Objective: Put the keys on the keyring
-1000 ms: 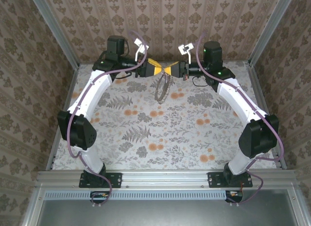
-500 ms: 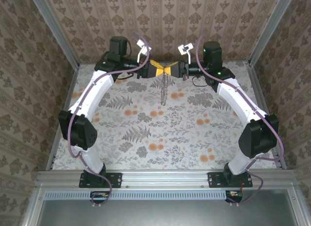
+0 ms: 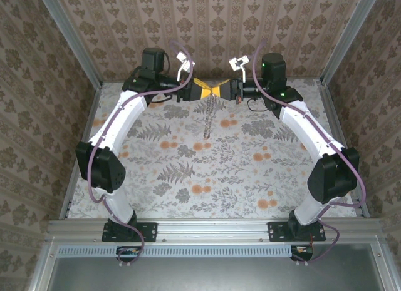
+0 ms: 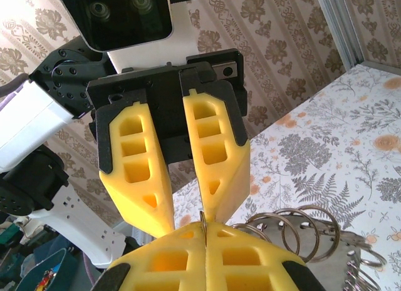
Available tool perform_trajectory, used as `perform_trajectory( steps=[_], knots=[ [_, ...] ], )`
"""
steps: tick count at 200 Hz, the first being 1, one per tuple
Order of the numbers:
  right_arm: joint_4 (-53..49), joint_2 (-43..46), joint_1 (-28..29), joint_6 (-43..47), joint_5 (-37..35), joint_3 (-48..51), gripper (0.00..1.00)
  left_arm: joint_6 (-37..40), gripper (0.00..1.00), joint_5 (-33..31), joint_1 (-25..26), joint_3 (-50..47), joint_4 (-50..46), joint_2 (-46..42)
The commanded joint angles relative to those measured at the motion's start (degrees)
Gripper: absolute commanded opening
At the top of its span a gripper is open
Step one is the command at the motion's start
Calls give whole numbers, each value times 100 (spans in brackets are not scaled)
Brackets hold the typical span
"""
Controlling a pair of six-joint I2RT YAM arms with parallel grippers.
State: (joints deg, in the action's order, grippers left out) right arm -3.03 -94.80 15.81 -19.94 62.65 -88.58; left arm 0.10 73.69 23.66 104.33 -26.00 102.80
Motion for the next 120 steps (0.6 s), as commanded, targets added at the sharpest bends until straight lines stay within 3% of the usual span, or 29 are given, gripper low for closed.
perform_trajectory(
  steps=[1,53,84,106,120],
  knots=[
    [311,-56,31,-113,28,-134,0,197,20,172,104,-47,-73,12],
    [387,-68,29,-149,10,-56,0,227,14,168,139,-94,-46,13],
    [426,-61,31,-176,19,-46,0,179,0,155,174,-133,46,20],
    [465,-40,15,-243,-4,-31,0,-21,0,29,180,-272,404,-19],
    [603,41,-23,-368,-87,33,18,-254,0,-161,165,-480,854,-120]
  ],
)
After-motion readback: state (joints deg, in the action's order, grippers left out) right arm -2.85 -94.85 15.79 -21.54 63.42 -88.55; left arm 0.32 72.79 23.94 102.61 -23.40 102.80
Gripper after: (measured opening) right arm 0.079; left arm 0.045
